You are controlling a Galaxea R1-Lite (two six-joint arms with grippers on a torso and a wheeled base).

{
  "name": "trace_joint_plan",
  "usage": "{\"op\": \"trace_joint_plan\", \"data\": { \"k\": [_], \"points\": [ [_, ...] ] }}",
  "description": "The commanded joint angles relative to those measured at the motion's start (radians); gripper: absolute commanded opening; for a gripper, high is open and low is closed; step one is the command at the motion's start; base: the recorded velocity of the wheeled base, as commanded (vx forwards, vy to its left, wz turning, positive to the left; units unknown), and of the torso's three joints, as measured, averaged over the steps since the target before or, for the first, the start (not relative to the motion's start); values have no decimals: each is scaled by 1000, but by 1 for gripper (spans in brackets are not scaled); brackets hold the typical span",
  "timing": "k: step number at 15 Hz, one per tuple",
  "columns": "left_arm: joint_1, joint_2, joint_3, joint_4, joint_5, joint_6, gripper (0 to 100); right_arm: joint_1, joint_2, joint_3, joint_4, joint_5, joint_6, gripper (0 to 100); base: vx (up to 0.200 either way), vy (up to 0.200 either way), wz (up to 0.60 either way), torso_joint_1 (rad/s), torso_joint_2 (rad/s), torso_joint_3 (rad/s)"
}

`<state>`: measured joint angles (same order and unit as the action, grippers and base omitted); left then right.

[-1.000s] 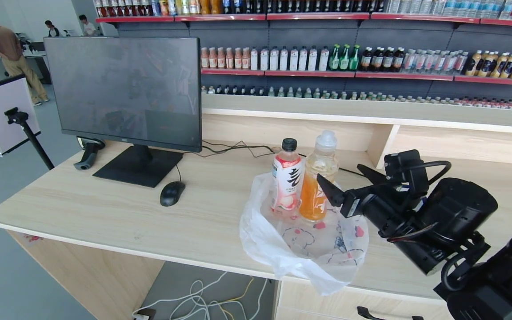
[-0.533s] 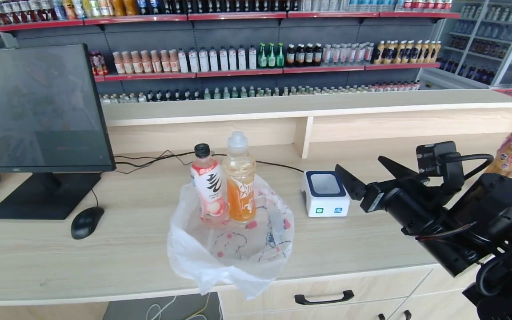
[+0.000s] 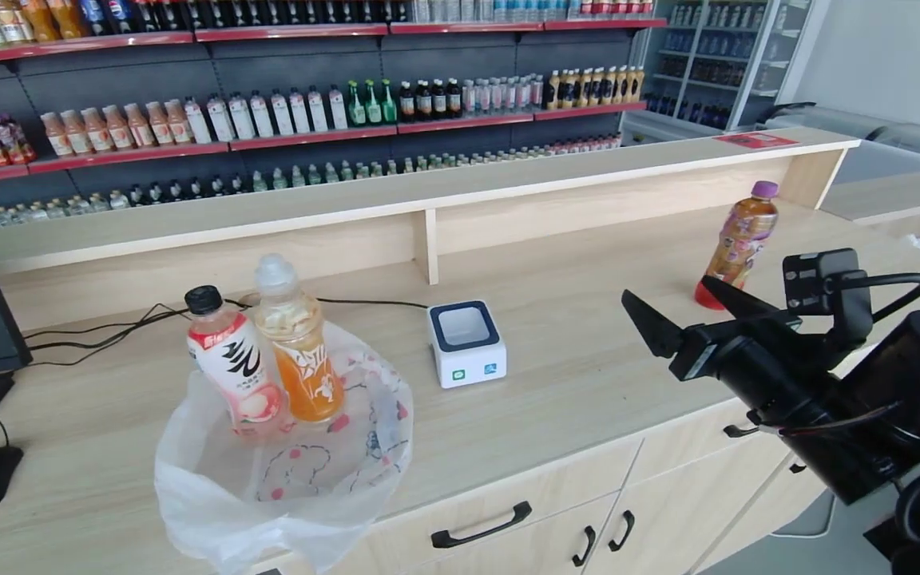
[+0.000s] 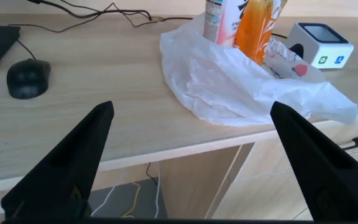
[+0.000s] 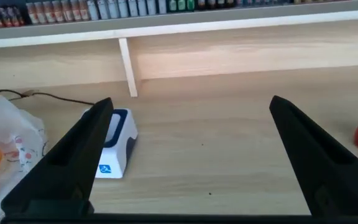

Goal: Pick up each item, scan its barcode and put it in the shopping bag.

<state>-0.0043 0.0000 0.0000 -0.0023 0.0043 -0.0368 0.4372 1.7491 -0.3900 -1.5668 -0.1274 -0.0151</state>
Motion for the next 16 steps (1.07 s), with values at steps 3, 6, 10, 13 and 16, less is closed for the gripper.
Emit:
{"op": "trace_joint_plan", "data": {
  "k": [3, 6, 10, 13, 16],
  "points": [
    [1, 2, 0, -1, 2, -3, 100, -6, -16, 10, -4, 0, 0, 100, 0, -200, 0, 4, 4, 2],
    [1, 2, 0, -1, 2, -5, 100, -6, -17, 19, -4, 0, 0, 100, 0, -200, 0, 4, 1, 1],
    [1, 2, 0, -1, 2, -11, 100, -3, -14, 14, -4, 0, 0, 100, 0, -200, 0, 6, 2, 2],
    [1, 2, 0, -1, 2, -12, 100, -3, -8, 13, -4, 0, 0, 100, 0, -200, 0, -2, -1, 5],
    [1, 2, 0, -1, 2, -12, 100, -2, 0, 11, -4, 0, -2, 100, 0, -200, 200, 1, 5, 2]
  ]
}}
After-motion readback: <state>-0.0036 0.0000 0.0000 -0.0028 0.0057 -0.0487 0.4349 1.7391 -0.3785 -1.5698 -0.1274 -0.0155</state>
